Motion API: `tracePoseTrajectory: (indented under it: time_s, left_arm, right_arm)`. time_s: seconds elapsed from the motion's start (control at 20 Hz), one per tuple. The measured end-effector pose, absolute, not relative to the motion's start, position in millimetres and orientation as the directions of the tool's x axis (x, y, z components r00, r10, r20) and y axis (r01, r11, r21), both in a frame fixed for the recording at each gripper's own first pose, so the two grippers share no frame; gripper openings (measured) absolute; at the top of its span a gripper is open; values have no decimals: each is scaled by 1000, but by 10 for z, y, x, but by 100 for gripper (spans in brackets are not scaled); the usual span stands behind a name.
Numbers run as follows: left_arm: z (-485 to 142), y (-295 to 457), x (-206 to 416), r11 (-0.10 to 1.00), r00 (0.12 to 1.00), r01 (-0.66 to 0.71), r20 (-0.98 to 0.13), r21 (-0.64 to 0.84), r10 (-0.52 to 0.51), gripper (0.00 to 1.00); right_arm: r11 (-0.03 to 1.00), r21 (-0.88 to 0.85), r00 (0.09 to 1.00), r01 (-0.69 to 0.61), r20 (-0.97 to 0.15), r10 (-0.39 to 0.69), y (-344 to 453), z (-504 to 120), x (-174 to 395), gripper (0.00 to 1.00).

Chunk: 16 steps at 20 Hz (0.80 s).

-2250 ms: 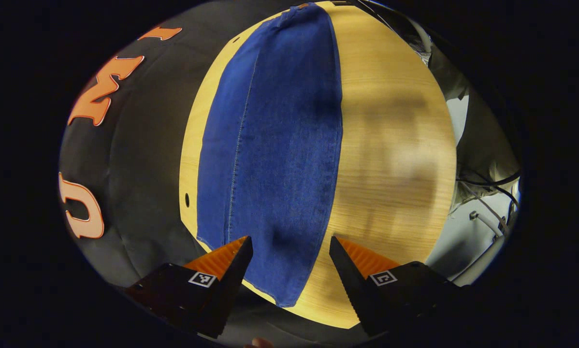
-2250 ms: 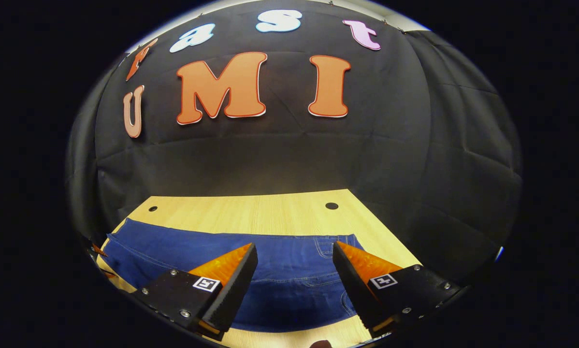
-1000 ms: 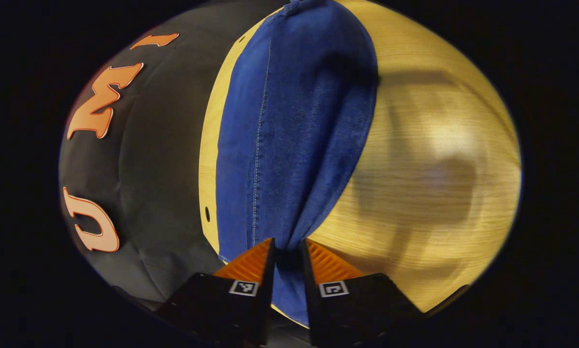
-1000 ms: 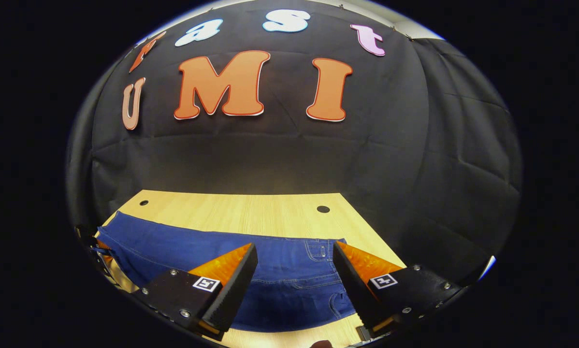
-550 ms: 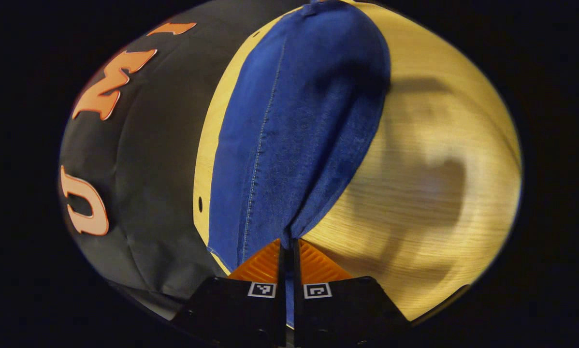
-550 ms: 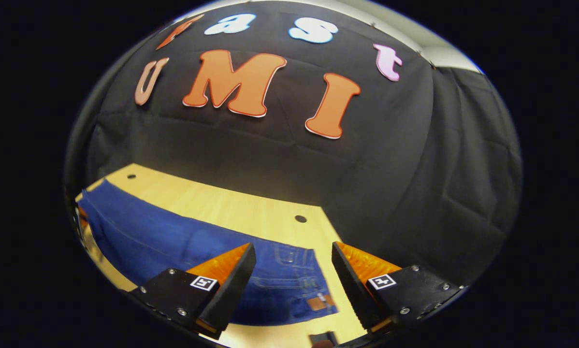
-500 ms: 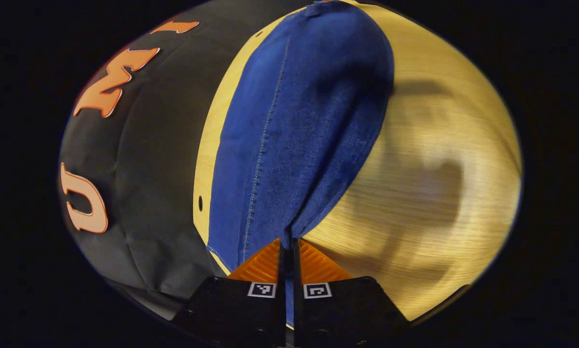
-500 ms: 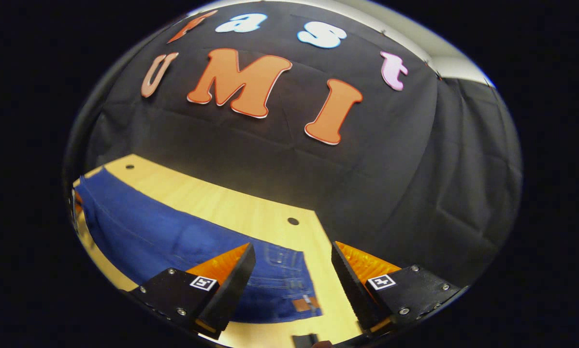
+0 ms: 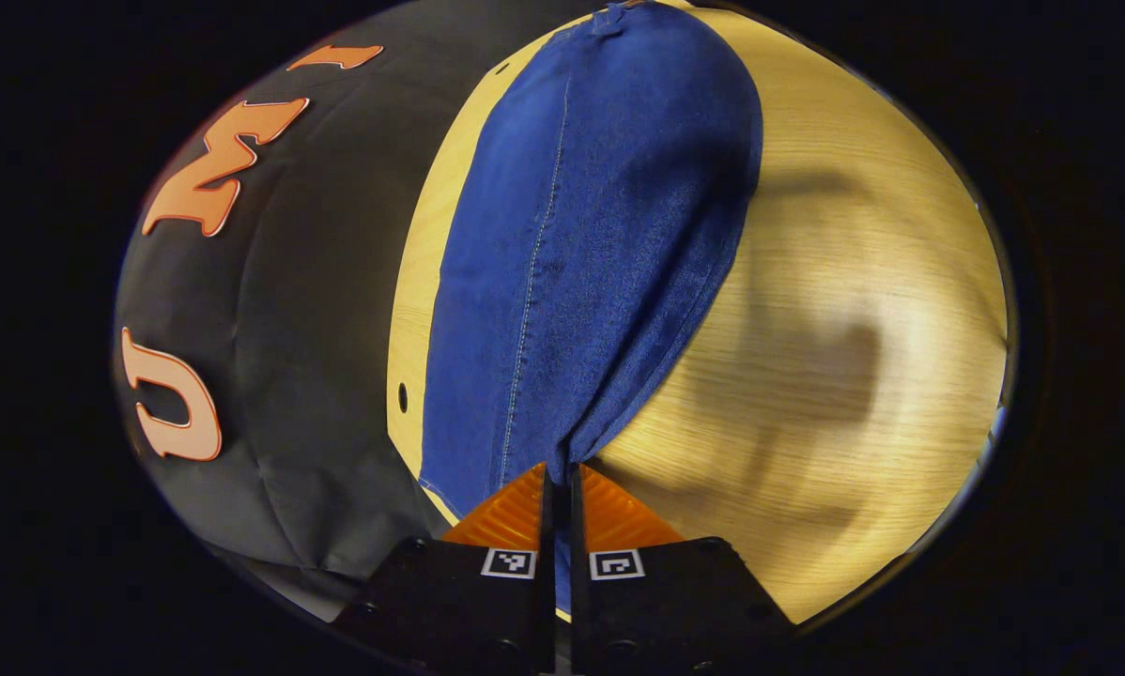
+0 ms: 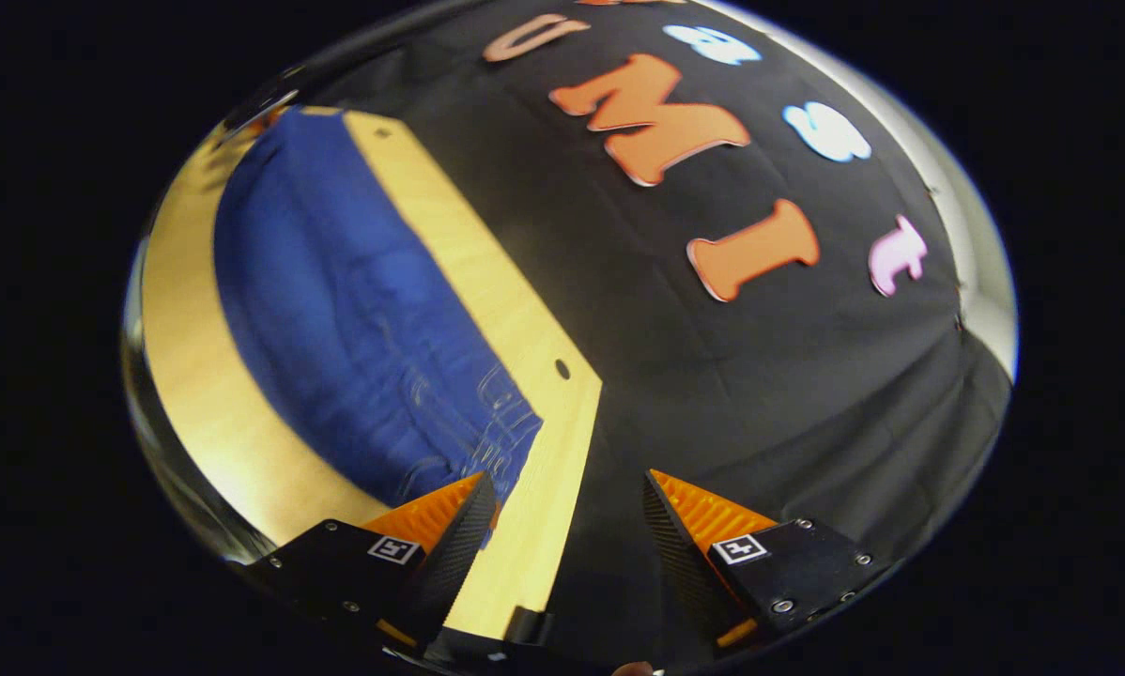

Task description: Grasp the waist and the cuffs of the jeans and fold them to make the two legs overlap; first hold the waist and fold one-third of the jeans toward the cuffs, then hold the cuffs and fold the remaining one-third in the same direction to finish folding.

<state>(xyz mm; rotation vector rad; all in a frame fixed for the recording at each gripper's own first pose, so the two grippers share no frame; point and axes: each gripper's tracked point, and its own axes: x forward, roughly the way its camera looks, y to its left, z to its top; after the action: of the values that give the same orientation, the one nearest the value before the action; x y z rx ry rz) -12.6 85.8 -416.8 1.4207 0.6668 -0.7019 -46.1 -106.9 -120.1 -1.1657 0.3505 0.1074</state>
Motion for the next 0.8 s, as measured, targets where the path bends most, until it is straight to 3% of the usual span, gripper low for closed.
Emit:
tracePoseTrajectory:
  time_s: [0.35, 0.6, 0.8]
  left_arm:
    - [-4199, 831, -125, -3, 640, 769, -769, 640, -9, 6]
    - [-4211, 835, -112, 8, 646, 763, -763, 646, 10, 7]
    - [-4217, 842, -115, 5, 643, 765, -765, 643, 21, 6]
  right_arm:
    - [85, -858, 861, -506, -509, -16, -836, -1271, -812, 98]
    - [-37, -808, 809, -588, -588, -27, -628, -1264, -1149, 98]
    - [-101, -789, 794, -606, -607, -33, -612, -1414, -1077, 98]
